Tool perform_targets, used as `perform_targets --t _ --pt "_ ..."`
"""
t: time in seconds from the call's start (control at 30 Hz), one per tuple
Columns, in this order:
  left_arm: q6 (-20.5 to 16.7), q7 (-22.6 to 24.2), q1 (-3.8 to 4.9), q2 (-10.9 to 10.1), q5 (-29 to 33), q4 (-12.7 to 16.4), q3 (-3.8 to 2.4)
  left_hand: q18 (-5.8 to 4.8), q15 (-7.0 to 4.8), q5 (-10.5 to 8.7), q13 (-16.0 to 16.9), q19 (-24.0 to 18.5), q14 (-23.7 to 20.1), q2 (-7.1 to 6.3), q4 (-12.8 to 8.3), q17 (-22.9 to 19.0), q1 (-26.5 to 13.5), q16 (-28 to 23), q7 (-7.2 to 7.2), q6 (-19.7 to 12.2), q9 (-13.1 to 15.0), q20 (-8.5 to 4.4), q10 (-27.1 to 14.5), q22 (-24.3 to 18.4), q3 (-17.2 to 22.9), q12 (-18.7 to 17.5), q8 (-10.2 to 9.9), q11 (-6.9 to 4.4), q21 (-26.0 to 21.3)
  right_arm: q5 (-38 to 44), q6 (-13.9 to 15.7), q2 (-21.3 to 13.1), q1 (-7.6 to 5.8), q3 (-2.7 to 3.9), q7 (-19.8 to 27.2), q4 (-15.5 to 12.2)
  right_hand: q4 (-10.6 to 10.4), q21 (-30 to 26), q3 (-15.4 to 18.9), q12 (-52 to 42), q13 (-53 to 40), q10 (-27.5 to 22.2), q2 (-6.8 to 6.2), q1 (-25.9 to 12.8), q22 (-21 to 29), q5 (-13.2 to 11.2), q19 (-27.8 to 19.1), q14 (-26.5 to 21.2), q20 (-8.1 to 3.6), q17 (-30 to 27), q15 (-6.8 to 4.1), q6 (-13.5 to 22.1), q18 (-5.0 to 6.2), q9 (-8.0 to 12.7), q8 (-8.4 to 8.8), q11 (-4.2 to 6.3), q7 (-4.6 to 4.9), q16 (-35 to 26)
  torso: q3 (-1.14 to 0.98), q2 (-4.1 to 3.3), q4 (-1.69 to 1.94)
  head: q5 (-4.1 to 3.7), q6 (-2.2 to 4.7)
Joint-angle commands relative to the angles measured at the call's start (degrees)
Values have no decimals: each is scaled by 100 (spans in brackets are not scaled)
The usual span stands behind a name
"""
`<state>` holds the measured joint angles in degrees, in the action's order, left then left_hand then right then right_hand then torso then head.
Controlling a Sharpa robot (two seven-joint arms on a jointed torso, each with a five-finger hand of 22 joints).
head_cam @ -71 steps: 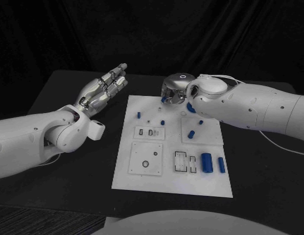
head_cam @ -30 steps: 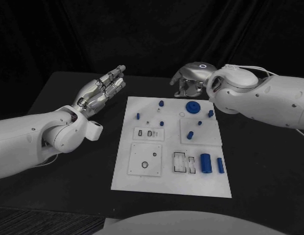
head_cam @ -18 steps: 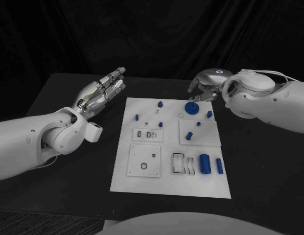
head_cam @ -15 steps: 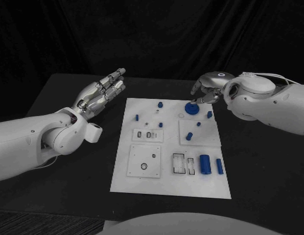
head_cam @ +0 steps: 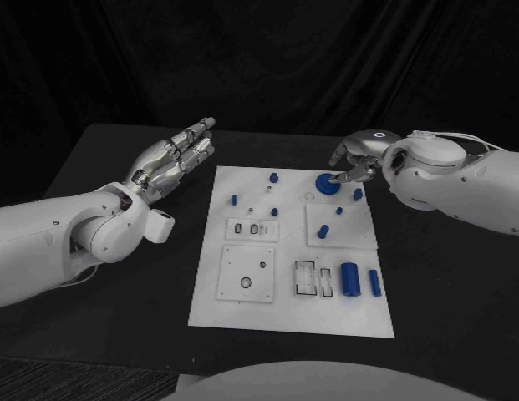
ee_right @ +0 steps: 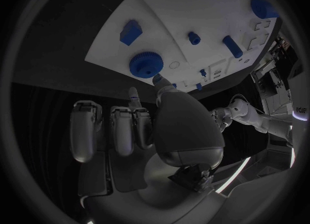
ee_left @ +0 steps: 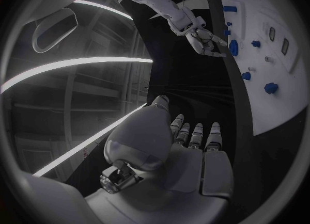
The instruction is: Assemble the parts on the task board
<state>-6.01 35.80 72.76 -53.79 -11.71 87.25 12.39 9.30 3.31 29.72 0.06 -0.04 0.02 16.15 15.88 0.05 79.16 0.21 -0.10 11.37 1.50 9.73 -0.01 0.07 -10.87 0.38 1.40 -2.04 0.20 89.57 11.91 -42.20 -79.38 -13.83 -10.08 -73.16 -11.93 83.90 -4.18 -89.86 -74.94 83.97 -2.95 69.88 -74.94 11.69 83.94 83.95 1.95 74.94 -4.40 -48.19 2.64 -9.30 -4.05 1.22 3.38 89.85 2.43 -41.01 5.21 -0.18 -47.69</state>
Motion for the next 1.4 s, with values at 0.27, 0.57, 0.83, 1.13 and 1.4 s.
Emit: perform_targets --t 0.27,0.57,0.83,1.13,1.4 --pt "98 18 -6 19 -7 -9 -5 85 50 30 -6 4 -2 -14 2 -5 52 -21 11 -16 8 34 1 -7 24 -38 16 34 -20 18 74 4 51 3 87 -15 2 6 -2 -14 -1506 603 9 -17 -1082 -62 190 605 -15 1506 -27 5 -79 -23 -9 27 7 15 0 0 -6 -23 35" --pt "105 15 -8 15 -7 -10 -5 85 50 30 -6 4 -2 -14 2 -5 52 -21 11 -16 8 34 1 -7 24 -38 16 34 -20 18 38 26 97 3 94 14 53 -24 -35 -14 -1506 603 27 70 -1072 -7 165 605 -4 1506 -12 -96 -70 -86 -59 11 26 15 2 5 -4 -41 9" --pt "136 0 -9 30 -7 -20 -5 84 56 32 -6 4 -2 -11 2 -5 53 -21 18 -15 8 40 1 -7 29 -38 16 44 -20 18 14 121 173 3 113 103 91 -50 -53 -14 -1506 603 33 115 -1062 96 145 605 4 1506 -3 -132 -62 -119 -73 0 38 15 -3 -1 4 -50 -10" --pt "174 -25 -12 38 -7 -33 -5 83 60 32 -6 4 -2 -12 2 -5 53 -21 22 -18 7 44 1 -7 32 -38 15 49 -20 18 -36 176 285 3 133 167 167 -125 -84 -14 -1506 603 51 192 -1029 167 90 605 26 1506 20 -351 -42 -246 -180 -24 62 15 4 4 -10 -28 -51" --pt "220 -50 -15 50 -7 -45 -5 85 77 35 -6 4 -2 -9 -2 -5 58 -21 31 -27 6 64 1 -7 41 -38 13 62 -20 18 -91 205 350 4 177 218 494 -156 -286 -14 -1506 603 41 540 -1041 1063 76 605 22 1506 11 -634 -36 -625 -366 -16 58 15 0 2 -7 -32 -76"
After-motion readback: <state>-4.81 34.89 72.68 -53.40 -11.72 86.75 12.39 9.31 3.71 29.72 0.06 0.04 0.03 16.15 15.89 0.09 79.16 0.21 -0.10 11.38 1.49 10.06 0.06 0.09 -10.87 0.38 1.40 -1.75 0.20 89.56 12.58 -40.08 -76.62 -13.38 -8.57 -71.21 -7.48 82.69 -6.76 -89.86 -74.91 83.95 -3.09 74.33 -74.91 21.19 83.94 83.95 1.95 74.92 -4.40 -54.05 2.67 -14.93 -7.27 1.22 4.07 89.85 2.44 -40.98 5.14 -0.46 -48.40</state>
